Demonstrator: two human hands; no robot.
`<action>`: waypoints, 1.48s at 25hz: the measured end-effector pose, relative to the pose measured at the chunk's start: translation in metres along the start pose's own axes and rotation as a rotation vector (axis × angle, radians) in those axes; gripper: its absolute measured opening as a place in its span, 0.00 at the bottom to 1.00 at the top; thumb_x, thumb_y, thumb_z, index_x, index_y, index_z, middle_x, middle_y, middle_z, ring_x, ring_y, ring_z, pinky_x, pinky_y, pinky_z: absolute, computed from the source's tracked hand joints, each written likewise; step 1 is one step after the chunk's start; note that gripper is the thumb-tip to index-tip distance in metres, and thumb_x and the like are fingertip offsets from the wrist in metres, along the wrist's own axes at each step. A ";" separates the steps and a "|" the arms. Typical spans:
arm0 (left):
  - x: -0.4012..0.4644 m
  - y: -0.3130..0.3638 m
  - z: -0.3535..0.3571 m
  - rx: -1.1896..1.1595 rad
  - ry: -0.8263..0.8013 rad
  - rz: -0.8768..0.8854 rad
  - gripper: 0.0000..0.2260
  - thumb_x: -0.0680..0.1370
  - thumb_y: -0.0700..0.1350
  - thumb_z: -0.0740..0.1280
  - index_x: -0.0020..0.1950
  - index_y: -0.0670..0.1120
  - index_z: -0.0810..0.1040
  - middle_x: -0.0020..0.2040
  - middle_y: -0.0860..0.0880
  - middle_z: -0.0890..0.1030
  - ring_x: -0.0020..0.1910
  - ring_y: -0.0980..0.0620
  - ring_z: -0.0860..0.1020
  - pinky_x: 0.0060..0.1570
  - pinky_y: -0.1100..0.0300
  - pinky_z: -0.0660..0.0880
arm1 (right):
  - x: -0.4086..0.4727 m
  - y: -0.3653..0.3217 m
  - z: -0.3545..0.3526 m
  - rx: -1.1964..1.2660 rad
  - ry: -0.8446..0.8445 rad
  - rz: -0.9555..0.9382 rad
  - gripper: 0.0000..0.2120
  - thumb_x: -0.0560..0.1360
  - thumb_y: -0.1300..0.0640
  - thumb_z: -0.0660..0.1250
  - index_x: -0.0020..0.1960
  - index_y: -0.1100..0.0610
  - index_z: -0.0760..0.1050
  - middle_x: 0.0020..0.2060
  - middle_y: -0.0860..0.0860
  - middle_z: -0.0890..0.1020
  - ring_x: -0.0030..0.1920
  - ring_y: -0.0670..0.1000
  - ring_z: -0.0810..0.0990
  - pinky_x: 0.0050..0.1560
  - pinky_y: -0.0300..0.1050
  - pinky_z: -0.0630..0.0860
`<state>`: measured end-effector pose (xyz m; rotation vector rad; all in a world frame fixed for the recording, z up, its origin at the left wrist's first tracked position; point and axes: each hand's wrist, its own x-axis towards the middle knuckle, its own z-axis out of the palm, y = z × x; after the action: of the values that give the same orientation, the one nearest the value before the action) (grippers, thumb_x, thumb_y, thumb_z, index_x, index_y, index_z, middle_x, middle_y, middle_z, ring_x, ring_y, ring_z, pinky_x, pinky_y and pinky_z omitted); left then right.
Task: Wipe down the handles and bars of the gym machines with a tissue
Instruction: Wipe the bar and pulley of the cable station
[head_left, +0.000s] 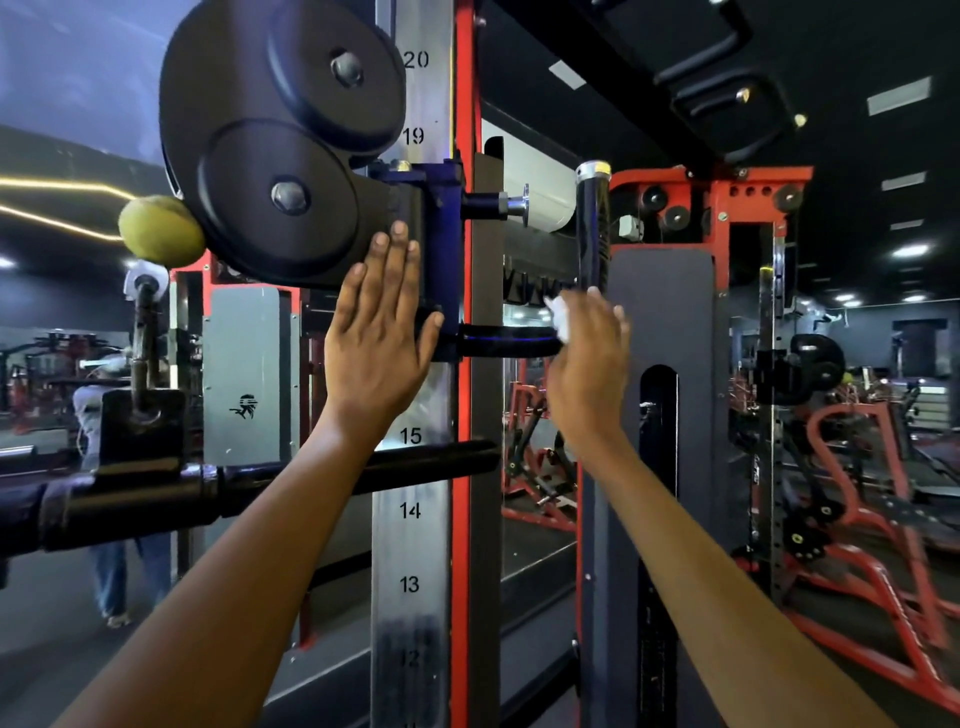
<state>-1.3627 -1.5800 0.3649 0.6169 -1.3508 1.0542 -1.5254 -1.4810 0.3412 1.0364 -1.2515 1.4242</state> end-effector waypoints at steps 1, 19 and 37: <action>0.000 0.000 0.000 -0.001 0.000 -0.004 0.27 0.83 0.52 0.51 0.78 0.38 0.53 0.78 0.40 0.56 0.77 0.46 0.54 0.75 0.56 0.42 | -0.010 0.000 0.011 -0.145 -0.088 -0.062 0.26 0.69 0.72 0.59 0.67 0.64 0.68 0.66 0.58 0.72 0.72 0.58 0.63 0.71 0.57 0.61; -0.002 0.004 0.000 0.044 0.008 -0.016 0.27 0.83 0.53 0.48 0.78 0.39 0.52 0.78 0.42 0.56 0.77 0.48 0.51 0.75 0.56 0.40 | 0.036 -0.039 0.030 -0.033 -0.619 -0.067 0.20 0.74 0.72 0.57 0.65 0.64 0.68 0.51 0.62 0.79 0.52 0.61 0.78 0.47 0.48 0.72; -0.002 0.005 0.001 -0.027 0.015 -0.037 0.27 0.82 0.51 0.52 0.78 0.40 0.54 0.78 0.44 0.55 0.78 0.52 0.44 0.76 0.57 0.40 | 0.121 0.054 -0.009 -0.296 -0.425 -0.542 0.24 0.71 0.77 0.55 0.62 0.61 0.74 0.66 0.59 0.72 0.71 0.60 0.64 0.71 0.59 0.61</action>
<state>-1.3674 -1.5794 0.3623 0.6110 -1.3338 1.0077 -1.6022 -1.4596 0.4473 1.3781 -1.2920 0.6038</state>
